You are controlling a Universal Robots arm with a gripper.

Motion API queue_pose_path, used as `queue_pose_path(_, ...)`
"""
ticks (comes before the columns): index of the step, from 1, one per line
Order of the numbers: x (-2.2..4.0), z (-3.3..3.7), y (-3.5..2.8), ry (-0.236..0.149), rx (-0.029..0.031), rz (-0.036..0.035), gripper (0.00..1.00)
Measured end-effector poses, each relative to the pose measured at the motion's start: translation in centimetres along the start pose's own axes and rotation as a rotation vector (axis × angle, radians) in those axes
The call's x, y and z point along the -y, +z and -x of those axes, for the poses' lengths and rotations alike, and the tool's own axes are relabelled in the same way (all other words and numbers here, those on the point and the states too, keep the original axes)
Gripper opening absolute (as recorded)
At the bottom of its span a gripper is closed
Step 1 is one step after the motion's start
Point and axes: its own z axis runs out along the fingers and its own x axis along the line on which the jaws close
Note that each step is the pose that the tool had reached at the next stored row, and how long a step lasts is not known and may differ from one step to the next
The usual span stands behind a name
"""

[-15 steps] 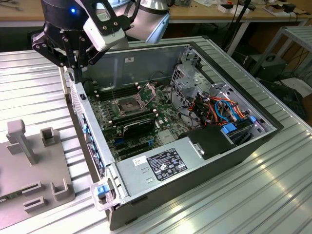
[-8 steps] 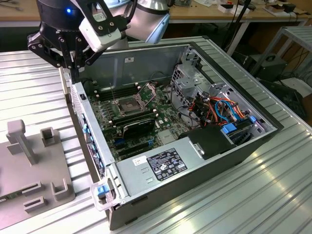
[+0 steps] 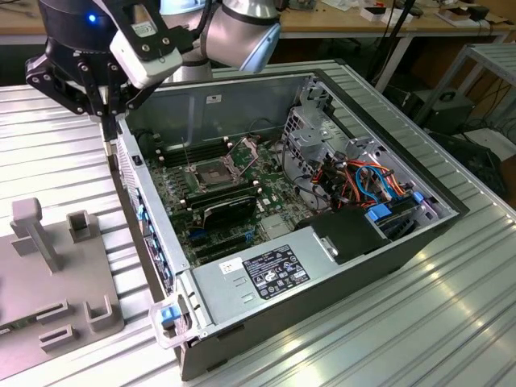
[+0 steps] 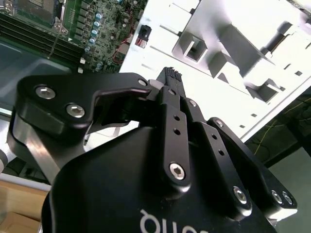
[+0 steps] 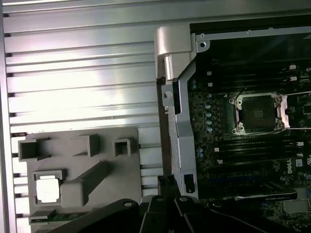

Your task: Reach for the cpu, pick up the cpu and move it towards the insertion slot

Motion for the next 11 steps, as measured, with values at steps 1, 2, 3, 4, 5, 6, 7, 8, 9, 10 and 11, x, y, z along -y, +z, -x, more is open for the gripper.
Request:
queue_pose_path(1, 0.02, -0.25, 0.00, 0.000, -0.0005, 0.0000, 0.11)
queue_pose_path(2, 0.04, -0.51, 0.01, 0.000, -0.0011, -0.0001, 0.11)
queue_pose_path(3, 0.05, -0.66, 0.01, 0.000, -0.0013, -0.0002, 0.11)
queue_pose_path(4, 0.07, -0.82, 0.01, 0.000, -0.0015, -0.0002, 0.11)
queue_pose_path(5, 0.09, -1.03, 0.02, 0.000, -0.0017, -0.0001, 0.11)
queue_pose_path(6, 0.12, -1.20, 0.02, 0.000, -0.0018, -0.0002, 0.11)
queue_pose_path(7, 0.20, -1.41, 0.02, 0.000, -0.0017, -0.0001, 0.11)
queue_pose_path(8, 0.31, -1.59, 0.02, 0.000, -0.0018, -0.0001, 0.11)
queue_pose_path(9, 0.40, -1.70, 0.01, 0.000, -0.0018, -0.0002, 0.11)
queue_pose_path(10, 0.48, -1.79, 0.01, 0.000, -0.0018, -0.0002, 0.11)
queue_pose_path(11, 0.60, -1.92, 0.01, 0.000, -0.0018, -0.0001, 0.11)
